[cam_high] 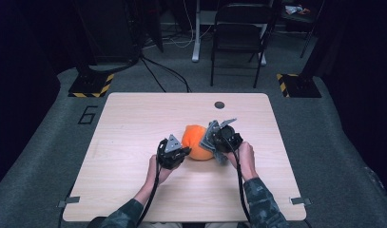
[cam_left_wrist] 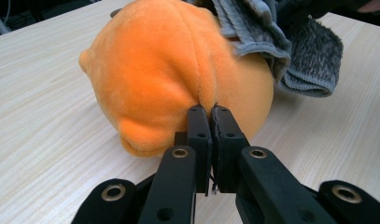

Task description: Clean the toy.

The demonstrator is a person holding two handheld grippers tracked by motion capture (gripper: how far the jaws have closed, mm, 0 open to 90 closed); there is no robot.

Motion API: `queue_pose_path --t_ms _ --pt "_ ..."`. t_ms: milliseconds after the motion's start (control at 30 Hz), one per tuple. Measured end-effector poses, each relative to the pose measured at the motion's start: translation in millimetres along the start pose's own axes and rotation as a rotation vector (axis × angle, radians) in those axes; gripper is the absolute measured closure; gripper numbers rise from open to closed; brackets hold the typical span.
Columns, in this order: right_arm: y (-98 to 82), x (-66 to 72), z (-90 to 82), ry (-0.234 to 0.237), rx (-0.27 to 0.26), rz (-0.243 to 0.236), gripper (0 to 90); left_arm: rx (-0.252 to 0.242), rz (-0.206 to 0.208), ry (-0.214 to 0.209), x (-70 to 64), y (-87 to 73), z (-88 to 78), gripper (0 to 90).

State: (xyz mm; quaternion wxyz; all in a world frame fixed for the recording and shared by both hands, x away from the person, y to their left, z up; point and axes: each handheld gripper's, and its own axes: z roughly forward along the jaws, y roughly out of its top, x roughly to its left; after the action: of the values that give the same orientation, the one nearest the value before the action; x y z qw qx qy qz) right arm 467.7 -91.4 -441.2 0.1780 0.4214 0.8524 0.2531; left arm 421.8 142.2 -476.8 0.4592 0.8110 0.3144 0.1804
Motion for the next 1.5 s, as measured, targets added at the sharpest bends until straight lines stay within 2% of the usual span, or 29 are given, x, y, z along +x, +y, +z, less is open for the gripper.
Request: queue_pose_path --t_ms 233,267,467,500,600,633,733,867,967,1033,1067,1100,1133,1233,1267,1300,1367,1500 --pt "-13.0 -8.6 14.6 -0.009 0.053 0.039 73.0 -0.002 -0.007 -0.003 1.4 -0.6 0.0 87.6" --pt "-13.7 -8.4 15.6 -0.004 0.065 0.057 73.0 -0.003 -0.008 -0.003 1.5 -0.6 -0.2 87.6" --pt "-20.5 -13.1 28.5 -0.013 0.12 0.056 72.9 -0.017 -0.019 0.007 2.6 -1.4 0.1 87.5" --pt "-21.3 -14.3 28.3 -0.016 0.121 0.057 72.9 -0.007 -0.018 -0.001 3.4 -1.1 -0.7 87.5" --pt "-19.5 -15.9 18.2 -0.031 0.089 0.057 73.1 -0.016 -0.022 0.008 4.3 -1.7 -0.2 87.5" --pt "-17.6 -15.1 12.0 -0.039 0.074 0.072 73.2 -0.015 -0.024 0.007 4.6 -1.7 -0.4 87.4" --pt "-9.4 -14.6 -8.4 -0.036 -0.018 0.052 73.2 -0.016 -0.024 0.007 4.1 -1.7 -0.1 87.4" --pt "4.9 -2.8 -23.4 -0.01 -0.086 0.017 73.2 -0.016 -0.025 0.007 4.2 -1.8 -0.1 87.4" --pt "10.5 7.1 -15.1 0.007 -0.054 -0.03 73.3 -0.015 -0.023 0.005 4.1 -1.8 -0.2 87.2" --pt "10.4 12.4 -4.7 -0.021 -0.031 -0.055 73.6 -0.011 -0.022 0.002 4.5 -1.8 -0.6 86.7" --pt "9.8 14.3 -2.0 -0.028 -0.011 -0.045 73.8 -0.012 -0.022 0.002 5.1 -1.6 -1.2 86.3" --pt "9.7 13.4 -0.3 -0.028 -0.016 -0.045 73.9 -0.012 -0.022 -0.001 6.1 -1.2 -1.9 85.7" --pt "9.6 11.1 1.2 -0.029 -0.034 -0.056 73.9 -0.013 -0.022 0.0 6.7 -1.0 -2.3 84.8" --pt "8.9 9.5 0.4 -0.028 -0.02 -0.045 73.9 -0.01 -0.022 0.001 7.7 0.1 -3.0 76.2" --pt "8.7 7.9 0.9 -0.029 -0.023 -0.053 73.9 -0.014 -0.023 0.016 7.1 0.5 -2.9 71.4" --pt "8.0 7.8 1.5 -0.032 -0.027 -0.035 73.9 -0.007 -0.016 0.022 6.9 1.0 -3.3 66.7" --pt "7.6 6.1 2.2 -0.026 -0.029 -0.03 73.9 -0.015 -0.015 0.042 5.8 1.9 -3.9 60.1" --pt "6.5 4.5 3.0 -0.025 -0.028 -0.027 74.0 -0.033 -0.01 0.093 6.8 2.4 -5.5 53.9"
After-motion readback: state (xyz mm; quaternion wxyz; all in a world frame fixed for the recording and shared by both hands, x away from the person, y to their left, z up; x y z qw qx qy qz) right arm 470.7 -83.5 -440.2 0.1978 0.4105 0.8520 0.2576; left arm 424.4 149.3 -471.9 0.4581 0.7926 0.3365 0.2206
